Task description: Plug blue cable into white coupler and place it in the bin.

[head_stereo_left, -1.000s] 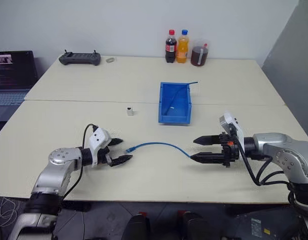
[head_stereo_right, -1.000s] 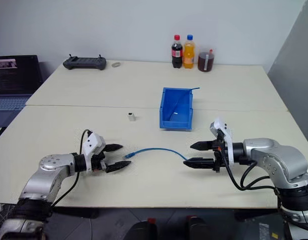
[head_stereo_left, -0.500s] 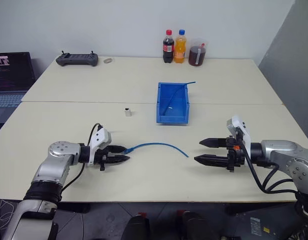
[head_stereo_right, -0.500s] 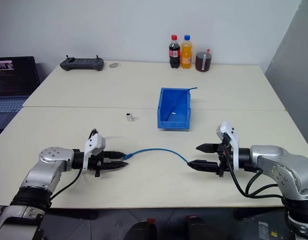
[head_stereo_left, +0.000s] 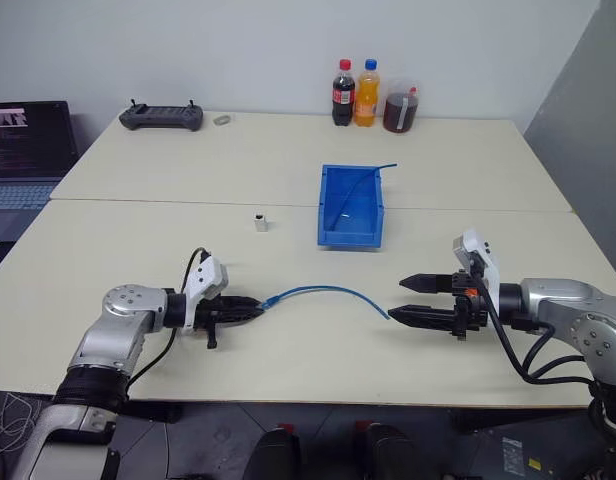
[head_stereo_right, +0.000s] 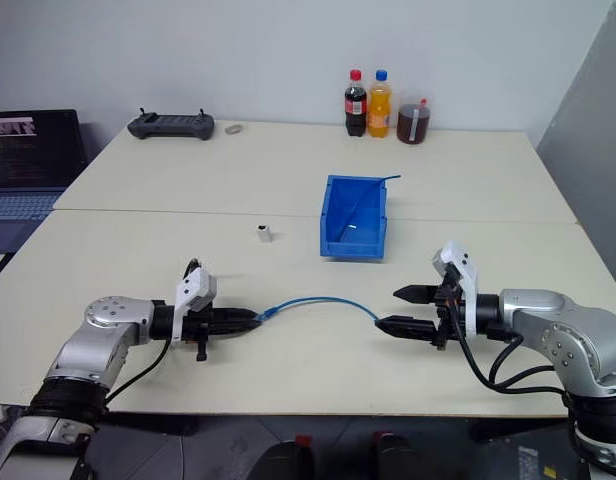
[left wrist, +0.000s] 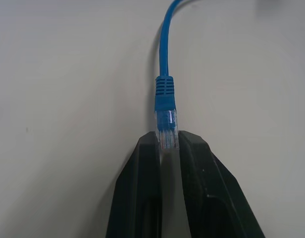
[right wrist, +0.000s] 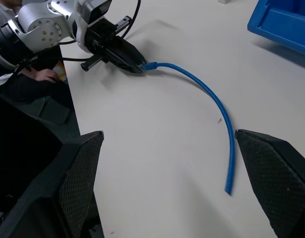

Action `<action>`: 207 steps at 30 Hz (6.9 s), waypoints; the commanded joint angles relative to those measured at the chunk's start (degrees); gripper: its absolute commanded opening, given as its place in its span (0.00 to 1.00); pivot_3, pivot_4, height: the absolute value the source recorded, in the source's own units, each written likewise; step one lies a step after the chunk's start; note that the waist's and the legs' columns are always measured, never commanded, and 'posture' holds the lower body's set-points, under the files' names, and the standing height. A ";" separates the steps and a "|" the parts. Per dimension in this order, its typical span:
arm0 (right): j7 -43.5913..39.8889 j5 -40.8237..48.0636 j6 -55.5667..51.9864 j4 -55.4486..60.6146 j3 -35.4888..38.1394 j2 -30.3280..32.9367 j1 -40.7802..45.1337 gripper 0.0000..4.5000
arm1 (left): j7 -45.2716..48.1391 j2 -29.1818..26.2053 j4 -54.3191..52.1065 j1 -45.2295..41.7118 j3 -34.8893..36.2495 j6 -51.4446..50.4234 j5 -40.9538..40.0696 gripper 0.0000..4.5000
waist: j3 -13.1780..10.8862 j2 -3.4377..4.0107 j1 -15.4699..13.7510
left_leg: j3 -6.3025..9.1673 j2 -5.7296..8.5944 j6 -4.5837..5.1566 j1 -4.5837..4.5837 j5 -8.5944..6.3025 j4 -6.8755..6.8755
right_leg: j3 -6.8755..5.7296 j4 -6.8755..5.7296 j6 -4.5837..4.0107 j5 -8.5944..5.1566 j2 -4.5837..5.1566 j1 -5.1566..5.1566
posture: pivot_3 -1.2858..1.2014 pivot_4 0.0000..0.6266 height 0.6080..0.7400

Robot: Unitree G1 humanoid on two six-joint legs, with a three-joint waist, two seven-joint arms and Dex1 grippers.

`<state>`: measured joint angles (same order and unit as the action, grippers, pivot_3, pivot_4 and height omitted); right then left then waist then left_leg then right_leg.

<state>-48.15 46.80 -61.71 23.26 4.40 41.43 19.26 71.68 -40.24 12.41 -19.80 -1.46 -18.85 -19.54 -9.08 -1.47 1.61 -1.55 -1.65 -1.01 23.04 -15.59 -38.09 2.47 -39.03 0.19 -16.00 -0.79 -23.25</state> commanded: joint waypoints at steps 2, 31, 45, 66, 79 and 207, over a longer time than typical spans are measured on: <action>4.23 4.10 -0.91 2.81 1.76 -4.05 0.28 1.00 | -9.00 4.22 -18.96 4.24 4.35 -15.61 -11.66 0.06 | 0.00 0.00 0.07 | 0.00 0.00 0.00 -0.01 0.00 0.00 | 0.01 -0.01 0.01 0.00 0.00 0.00 | 0.52 0.24 1.00; 19.22 27.71 -9.12 -5.73 5.62 -17.73 5.54 1.00 | -30.34 14.40 -38.00 2.18 5.85 -38.09 -39.22 0.06 | 0.01 0.00 0.17 | 0.00 0.05 -0.02 -0.07 0.01 0.00 | 0.07 -0.02 0.04 0.00 -0.08 0.05 | 0.52 0.24 1.00; 18.95 29.50 -8.58 -4.87 4.17 -16.47 5.14 0.56 | -30.04 14.09 -37.33 1.63 5.03 -37.52 -39.03 0.06 | 0.00 0.00 0.16 | 0.00 0.05 -0.02 -0.07 0.01 0.01 | 0.07 -0.01 0.08 -0.02 -0.08 0.05 | 0.52 0.24 1.00; 17.38 29.47 -8.17 -6.42 3.84 -14.16 5.80 0.06 | -29.42 13.32 -37.05 1.68 4.50 -37.50 -39.46 0.06 | 0.00 0.00 0.15 | 0.00 0.04 -0.02 -0.06 0.01 0.02 | 0.08 0.01 0.27 -0.13 -0.08 0.05 | 0.52 0.24 1.00; 14.86 27.65 -7.54 -8.46 2.97 -11.79 7.75 0.06 | -27.56 11.95 -36.36 1.48 4.71 -35.91 -39.04 0.30 | 0.00 0.00 0.13 | 0.00 0.05 -0.02 -0.06 0.01 0.03 | 0.08 0.03 0.28 -0.14 -0.08 0.04 | 0.52 0.24 1.00; -11.63 -28.58 40.40 -22.26 -26.24 -18.24 8.51 0.06 | -1.52 11.74 1.22 0.08 -13.46 21.43 7.43 0.17 | -0.17 -0.10 -0.09 | -0.02 0.04 -0.01 -0.04 0.00 0.00 | -0.02 -0.01 -0.02 0.02 0.00 0.00 | 0.52 0.24 1.00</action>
<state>-58.67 18.94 -23.35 1.18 -21.73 23.67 27.20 69.74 -28.85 15.23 -20.47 -14.82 3.60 -11.68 -9.25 -1.57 1.52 -1.56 -1.61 -1.02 23.00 -15.59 -38.09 2.44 -39.04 0.17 -15.98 -0.79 -23.25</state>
